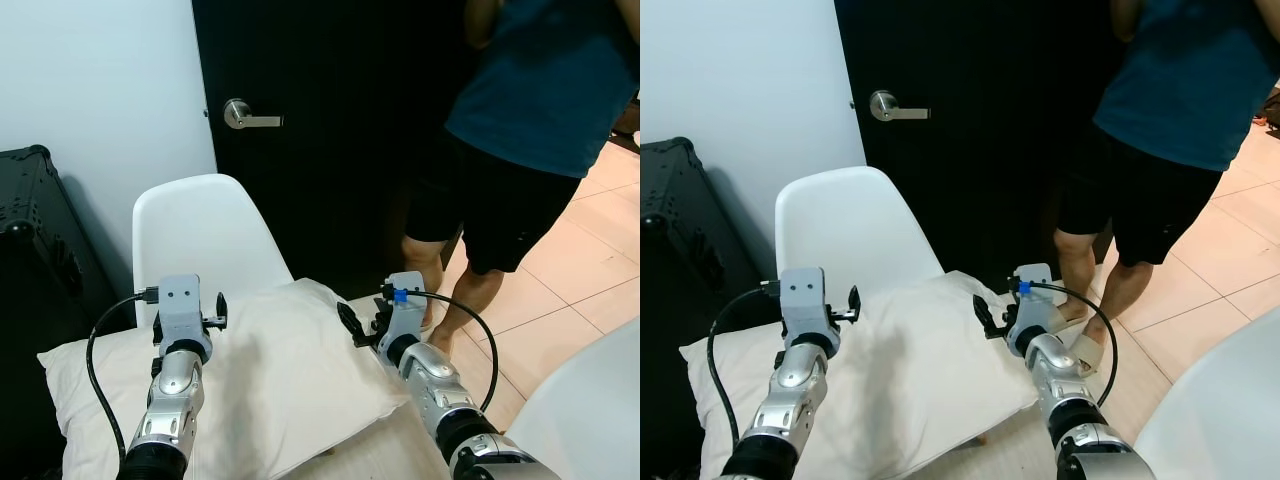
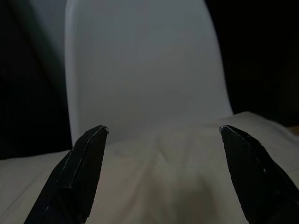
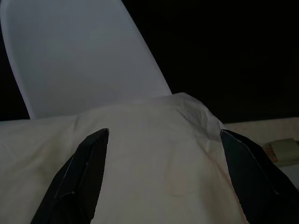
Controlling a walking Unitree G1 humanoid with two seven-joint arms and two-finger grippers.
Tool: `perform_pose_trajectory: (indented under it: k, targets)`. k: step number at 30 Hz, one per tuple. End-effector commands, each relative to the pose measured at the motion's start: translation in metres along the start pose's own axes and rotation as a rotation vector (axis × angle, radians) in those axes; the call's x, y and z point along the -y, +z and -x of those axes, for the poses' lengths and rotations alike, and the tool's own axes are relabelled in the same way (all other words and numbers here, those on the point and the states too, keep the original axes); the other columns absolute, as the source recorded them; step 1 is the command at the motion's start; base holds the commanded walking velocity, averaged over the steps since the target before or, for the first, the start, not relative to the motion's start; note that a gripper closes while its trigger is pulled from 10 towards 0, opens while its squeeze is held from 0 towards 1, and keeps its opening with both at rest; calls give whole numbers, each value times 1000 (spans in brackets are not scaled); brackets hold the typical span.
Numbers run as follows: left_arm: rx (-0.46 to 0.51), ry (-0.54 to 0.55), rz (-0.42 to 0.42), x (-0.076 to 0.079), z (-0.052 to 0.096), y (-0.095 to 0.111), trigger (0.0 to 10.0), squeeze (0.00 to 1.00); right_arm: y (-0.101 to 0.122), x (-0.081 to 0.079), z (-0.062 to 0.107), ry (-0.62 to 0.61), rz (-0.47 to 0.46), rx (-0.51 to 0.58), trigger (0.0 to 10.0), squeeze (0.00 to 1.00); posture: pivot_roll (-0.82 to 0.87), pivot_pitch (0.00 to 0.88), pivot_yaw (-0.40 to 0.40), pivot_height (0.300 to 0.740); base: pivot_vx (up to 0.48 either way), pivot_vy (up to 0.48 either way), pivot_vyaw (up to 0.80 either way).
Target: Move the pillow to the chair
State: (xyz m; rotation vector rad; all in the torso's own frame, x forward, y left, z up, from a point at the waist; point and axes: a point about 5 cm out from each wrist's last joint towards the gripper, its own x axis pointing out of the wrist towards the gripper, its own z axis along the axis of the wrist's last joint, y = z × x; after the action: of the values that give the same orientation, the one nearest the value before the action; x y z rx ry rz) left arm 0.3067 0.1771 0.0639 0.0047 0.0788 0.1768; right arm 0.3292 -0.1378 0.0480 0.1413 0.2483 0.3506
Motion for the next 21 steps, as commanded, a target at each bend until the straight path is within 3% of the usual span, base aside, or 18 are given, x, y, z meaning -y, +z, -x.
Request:
perform_pose_trajectory:
  k: [1, 7, 15, 21]
  targets:
    - [-51, 14, -35, -6, 4, -12, 10000, 0, -4, 0, 1, -7, 5, -19, 10000, 0, 45, 24, -70, 726, 0, 0, 0]
    - [-95, 16, -66, -12, 8, -21, 10000, 0, -11, -1, 1, -25, 15, -53, 10000, 0, 65, 33, -63, 726, 0, 0, 0]
    - [-127, 25, -47, -21, 13, -32, 10000, 0, -17, -5, 4, -24, 6, -57, 10000, 0, 62, 67, -46, 726, 0, 0, 0]
    - [-183, -20, -57, -12, 22, -47, 10000, 0, -45, 4, 18, -63, 76, -217, 10000, 0, 32, 140, -62, 726, 0, 0, 0]
